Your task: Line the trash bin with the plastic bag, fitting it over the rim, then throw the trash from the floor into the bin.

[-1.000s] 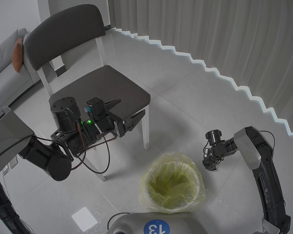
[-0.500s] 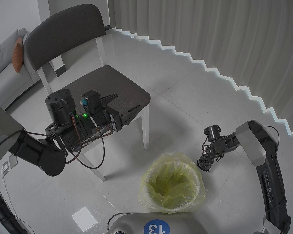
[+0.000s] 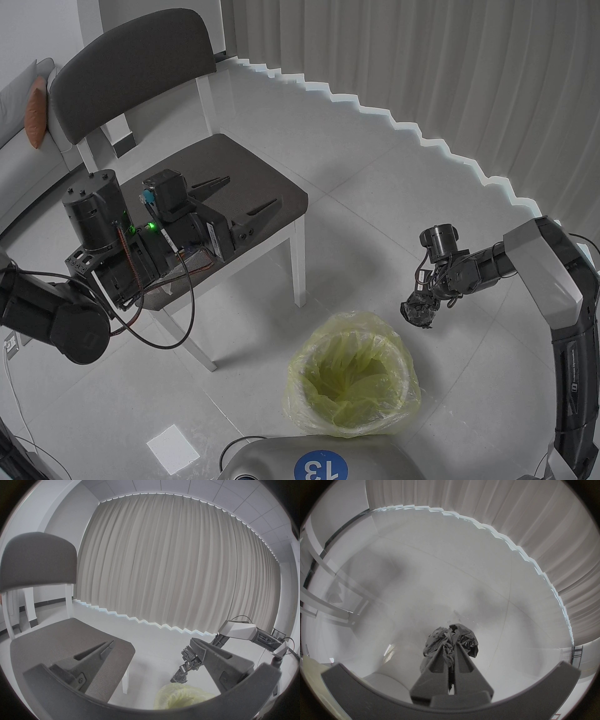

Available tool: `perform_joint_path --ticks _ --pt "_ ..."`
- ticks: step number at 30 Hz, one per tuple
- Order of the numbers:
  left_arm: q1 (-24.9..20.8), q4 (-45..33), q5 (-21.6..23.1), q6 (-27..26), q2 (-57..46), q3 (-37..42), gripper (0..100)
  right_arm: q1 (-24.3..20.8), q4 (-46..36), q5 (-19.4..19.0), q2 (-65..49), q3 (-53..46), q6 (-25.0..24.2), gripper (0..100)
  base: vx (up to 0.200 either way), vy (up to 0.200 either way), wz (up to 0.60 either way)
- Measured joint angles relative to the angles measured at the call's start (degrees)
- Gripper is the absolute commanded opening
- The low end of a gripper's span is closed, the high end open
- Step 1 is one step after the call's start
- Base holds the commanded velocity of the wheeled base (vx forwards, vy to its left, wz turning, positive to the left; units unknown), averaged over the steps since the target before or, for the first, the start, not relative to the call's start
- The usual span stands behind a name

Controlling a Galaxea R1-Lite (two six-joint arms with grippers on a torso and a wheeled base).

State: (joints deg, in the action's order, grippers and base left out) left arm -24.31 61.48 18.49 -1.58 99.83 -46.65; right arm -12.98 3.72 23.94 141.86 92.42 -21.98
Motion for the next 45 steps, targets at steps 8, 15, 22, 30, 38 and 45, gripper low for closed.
perform_joint_path --ticks 8,15,22,30,38,45 --pt "-0.6 0.0 -0.5 -0.1 -2.4 1.4 100 -1.8 5.2 2.0 -8.9 -7.9 3.7 0 0.0 0.0 0.0" --pt "-2.1 -0.4 -3.4 -0.3 -3.4 2.0 100 -3.2 15.8 2.1 -17.3 -18.8 8.7 0 0.0 0.0 0.0" --pt "-3.9 0.5 -7.4 -0.2 -4.1 4.5 100 -6.6 22.4 0.5 -26.3 -27.9 11.5 0 0.0 0.0 0.0" --pt "-4.9 7.6 -9.1 1.4 -7.8 15.5 100 -12.9 23.6 -1.8 -34.7 -36.9 12.2 0 0.0 0.0 0.0" --pt "-4.7 15.0 -9.5 4.4 -13.0 22.3 100 -21.3 23.8 -2.4 -38.3 -42.7 11.8 0 0.0 0.0 0.0" --pt "-3.0 17.3 -8.2 5.9 -16.6 23.1 100 -25.3 23.8 -2.4 -38.6 -46.3 11.5 0 0.0 0.0 0.0"
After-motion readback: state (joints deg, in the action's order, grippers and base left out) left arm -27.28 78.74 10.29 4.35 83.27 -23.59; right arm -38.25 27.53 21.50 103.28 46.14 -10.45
